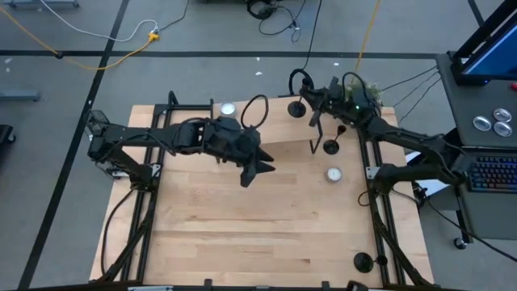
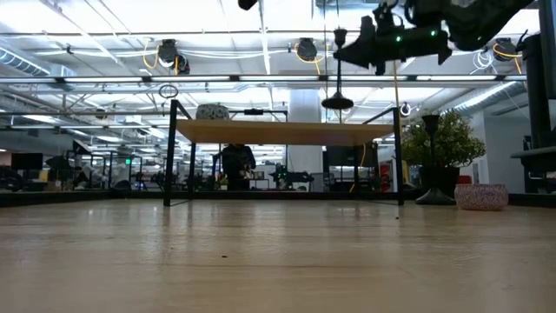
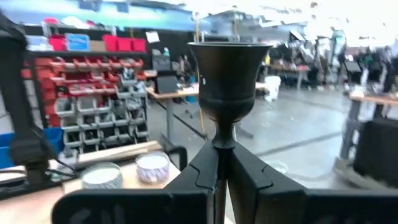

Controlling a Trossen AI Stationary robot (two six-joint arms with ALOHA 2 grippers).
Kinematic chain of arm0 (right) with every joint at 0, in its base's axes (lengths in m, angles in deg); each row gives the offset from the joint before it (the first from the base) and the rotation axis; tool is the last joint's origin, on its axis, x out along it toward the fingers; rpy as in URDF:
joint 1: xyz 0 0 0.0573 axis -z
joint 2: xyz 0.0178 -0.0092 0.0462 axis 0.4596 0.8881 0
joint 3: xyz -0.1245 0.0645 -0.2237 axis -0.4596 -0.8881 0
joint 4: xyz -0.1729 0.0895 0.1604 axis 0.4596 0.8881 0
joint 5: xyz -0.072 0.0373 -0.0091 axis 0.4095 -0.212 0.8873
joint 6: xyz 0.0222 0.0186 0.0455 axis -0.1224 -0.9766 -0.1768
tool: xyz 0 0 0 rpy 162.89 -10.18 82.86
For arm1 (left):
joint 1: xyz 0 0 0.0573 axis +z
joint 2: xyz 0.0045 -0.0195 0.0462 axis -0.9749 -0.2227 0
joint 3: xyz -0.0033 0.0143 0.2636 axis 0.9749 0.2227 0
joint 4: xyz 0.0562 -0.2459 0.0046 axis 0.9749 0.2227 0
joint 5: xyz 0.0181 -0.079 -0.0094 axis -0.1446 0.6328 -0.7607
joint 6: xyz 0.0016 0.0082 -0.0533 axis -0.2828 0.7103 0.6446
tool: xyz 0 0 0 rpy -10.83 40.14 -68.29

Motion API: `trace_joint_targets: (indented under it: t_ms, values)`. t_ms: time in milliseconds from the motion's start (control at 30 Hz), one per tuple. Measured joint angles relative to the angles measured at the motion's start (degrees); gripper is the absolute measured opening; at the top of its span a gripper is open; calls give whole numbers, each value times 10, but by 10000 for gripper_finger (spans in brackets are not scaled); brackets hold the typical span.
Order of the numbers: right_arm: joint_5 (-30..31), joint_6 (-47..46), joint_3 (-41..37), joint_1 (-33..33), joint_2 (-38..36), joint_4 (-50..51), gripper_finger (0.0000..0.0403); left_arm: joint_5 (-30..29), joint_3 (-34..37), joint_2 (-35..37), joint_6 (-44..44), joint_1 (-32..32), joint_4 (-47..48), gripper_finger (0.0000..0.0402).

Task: Pick & Place candle stick holders
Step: Put the bottom left black candle holder on the shelf

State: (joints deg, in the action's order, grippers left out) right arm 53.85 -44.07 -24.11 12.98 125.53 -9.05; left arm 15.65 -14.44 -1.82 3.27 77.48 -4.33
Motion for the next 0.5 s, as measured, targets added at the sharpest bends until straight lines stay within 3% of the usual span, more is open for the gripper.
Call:
trace_joint_targets:
  t_ms: [500]
  values:
    - [0, 5, 0, 52, 64, -15, 8, 162, 0, 0, -85, 111, 36, 164]
